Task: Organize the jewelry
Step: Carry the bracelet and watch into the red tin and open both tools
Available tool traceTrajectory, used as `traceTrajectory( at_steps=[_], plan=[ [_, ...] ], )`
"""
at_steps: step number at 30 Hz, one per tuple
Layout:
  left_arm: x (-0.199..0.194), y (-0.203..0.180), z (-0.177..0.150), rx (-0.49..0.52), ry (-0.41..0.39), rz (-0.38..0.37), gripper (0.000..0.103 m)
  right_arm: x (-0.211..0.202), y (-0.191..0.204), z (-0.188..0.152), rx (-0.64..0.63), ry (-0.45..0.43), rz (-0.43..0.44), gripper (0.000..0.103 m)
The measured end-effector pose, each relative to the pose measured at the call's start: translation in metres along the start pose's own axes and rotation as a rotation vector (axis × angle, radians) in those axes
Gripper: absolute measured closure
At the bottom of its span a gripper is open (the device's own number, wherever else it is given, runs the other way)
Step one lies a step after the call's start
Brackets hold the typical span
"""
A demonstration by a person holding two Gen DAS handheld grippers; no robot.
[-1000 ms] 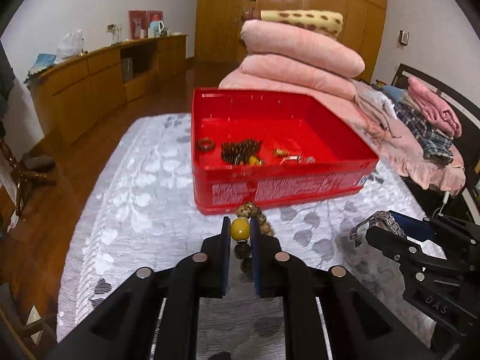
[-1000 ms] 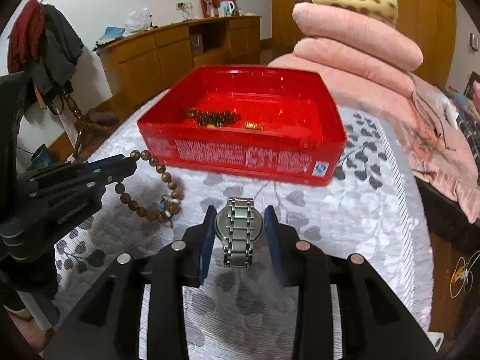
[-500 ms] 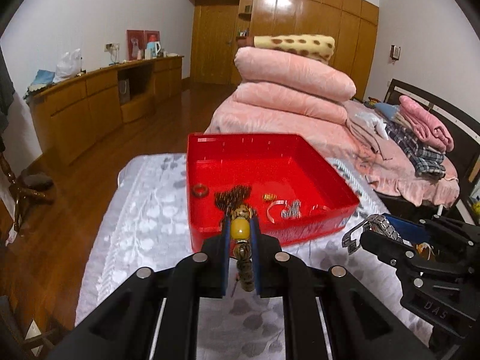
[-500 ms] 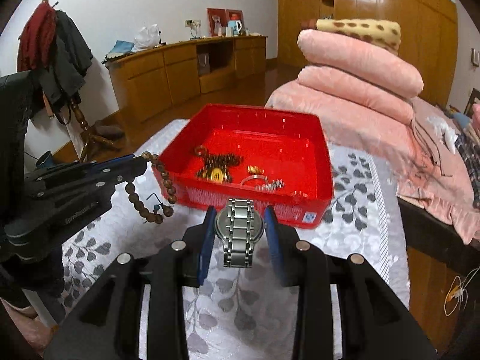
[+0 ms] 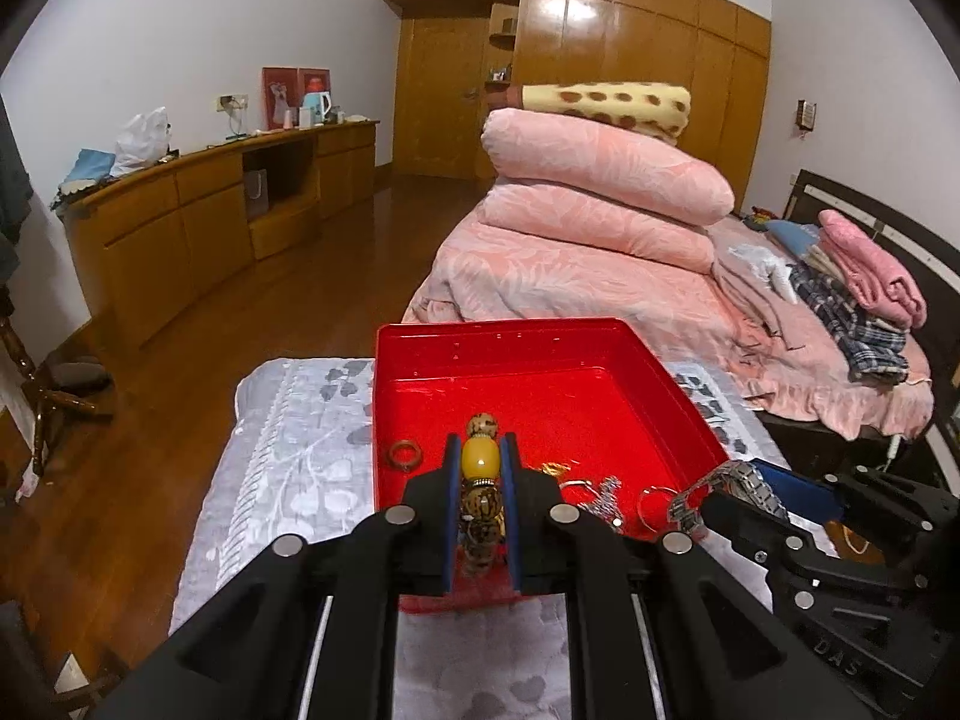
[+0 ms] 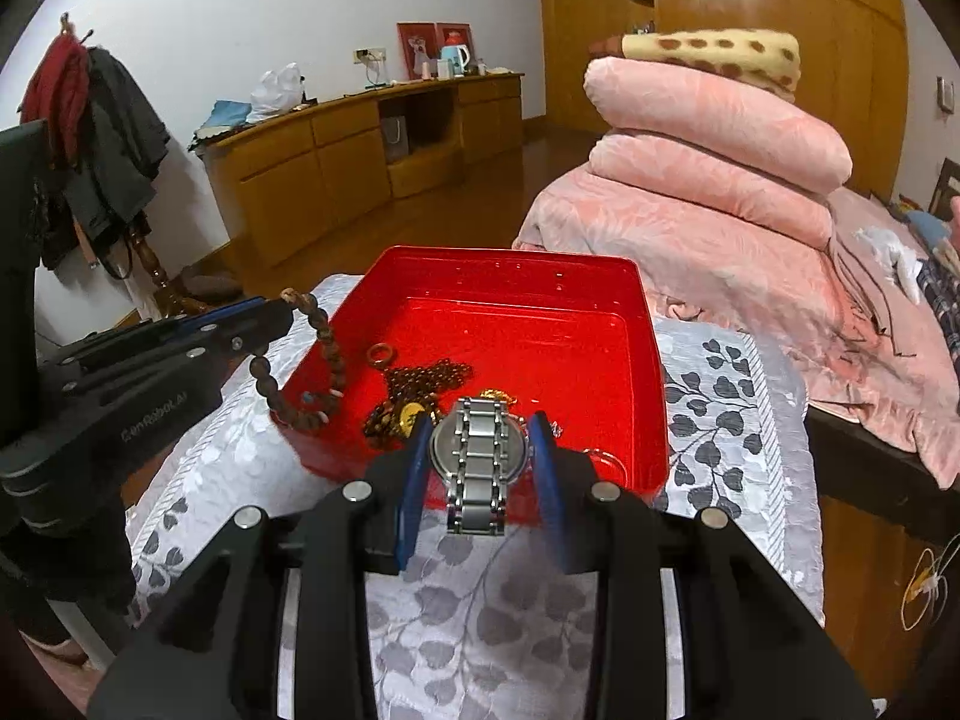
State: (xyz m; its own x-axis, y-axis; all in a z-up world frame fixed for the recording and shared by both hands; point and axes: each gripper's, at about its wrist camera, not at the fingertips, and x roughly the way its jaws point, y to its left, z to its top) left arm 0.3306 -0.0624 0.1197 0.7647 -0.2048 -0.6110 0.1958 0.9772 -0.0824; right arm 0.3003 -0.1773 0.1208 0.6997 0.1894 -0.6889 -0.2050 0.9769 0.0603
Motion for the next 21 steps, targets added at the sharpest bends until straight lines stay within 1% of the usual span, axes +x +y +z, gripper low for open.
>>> traceTrajectory(
  at_steps=[3,11,17,21],
  plan=[
    [0.017,0.0,0.005,0.005,0.017,0.019,0.091,0.012,-0.005,0.007,0.008,0.011,-0.008,0.072],
    [0.055,0.0,0.017,0.008,0.046,0.036,0.091,0.048,-0.013,0.024,0.029,0.051,-0.037,0.072],
    [0.088,0.003,0.018,0.008,0.096,0.063,0.091,0.076,-0.024,0.028,0.047,0.094,-0.054,0.072],
    [0.107,0.006,0.017,0.003,0.136,0.068,0.09,0.092,-0.032,0.028,0.065,0.121,-0.065,0.071]
  ],
)
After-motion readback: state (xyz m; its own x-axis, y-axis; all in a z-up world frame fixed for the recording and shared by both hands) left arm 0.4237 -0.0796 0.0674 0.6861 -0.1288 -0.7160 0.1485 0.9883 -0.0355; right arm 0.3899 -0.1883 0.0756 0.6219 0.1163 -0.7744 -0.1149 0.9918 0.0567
